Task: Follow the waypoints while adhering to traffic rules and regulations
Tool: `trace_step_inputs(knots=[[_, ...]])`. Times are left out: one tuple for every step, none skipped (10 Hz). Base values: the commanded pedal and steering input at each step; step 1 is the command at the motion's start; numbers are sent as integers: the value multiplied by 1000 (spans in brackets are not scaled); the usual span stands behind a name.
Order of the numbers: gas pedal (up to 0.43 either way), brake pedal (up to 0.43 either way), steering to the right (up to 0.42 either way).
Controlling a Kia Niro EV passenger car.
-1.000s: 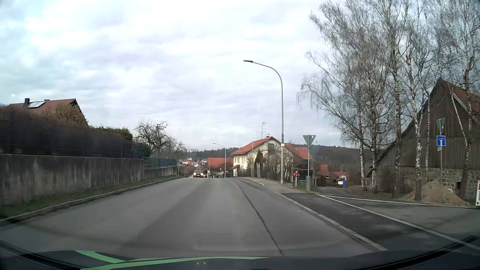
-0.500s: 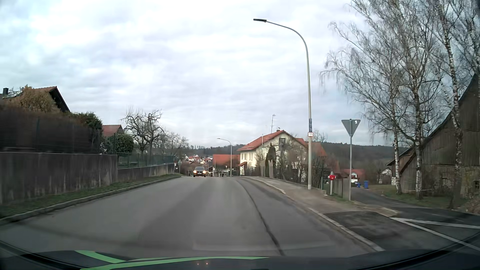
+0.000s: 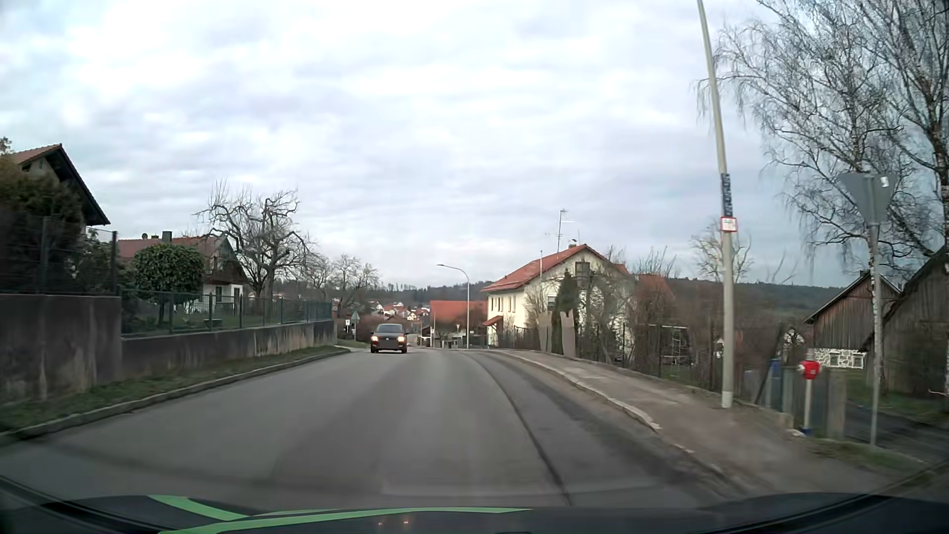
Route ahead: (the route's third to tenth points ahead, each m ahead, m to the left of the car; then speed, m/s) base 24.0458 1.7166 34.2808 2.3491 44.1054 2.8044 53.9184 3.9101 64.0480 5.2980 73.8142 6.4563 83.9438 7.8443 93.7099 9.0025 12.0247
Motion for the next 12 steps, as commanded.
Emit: trace_step_inputs(knots=[[0, 0, -11], [0, 0, -10], [0, 0, -10], [0, 0, -10], [0, 0, -10], [28, 0, -10], [28, 0, -11], [59, 0, -12], [67, 0, -13], [67, 0, -12], [79, 0, -13], [79, 0, -13]])
